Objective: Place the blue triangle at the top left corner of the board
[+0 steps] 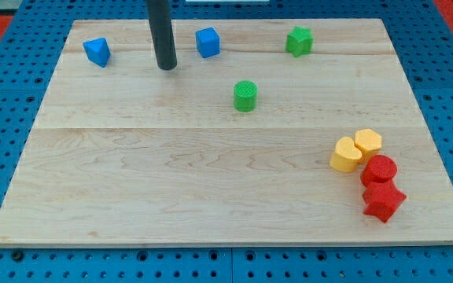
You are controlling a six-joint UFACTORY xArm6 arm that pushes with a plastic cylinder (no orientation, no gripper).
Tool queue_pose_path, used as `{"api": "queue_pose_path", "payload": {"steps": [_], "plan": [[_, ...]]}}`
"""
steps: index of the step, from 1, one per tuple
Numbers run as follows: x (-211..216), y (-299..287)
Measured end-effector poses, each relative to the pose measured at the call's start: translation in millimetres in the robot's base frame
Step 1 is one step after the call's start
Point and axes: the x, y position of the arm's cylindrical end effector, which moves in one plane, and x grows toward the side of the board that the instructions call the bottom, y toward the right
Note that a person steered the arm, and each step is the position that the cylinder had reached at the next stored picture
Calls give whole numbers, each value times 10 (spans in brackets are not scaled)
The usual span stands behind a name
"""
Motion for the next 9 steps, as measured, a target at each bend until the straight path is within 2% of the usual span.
{"api": "queue_pose_path", "payload": {"steps": [2,4,8,9], "plan": [[-442,-1354],[-79,-1957],[-241,-2005],[-494,-2006]]}}
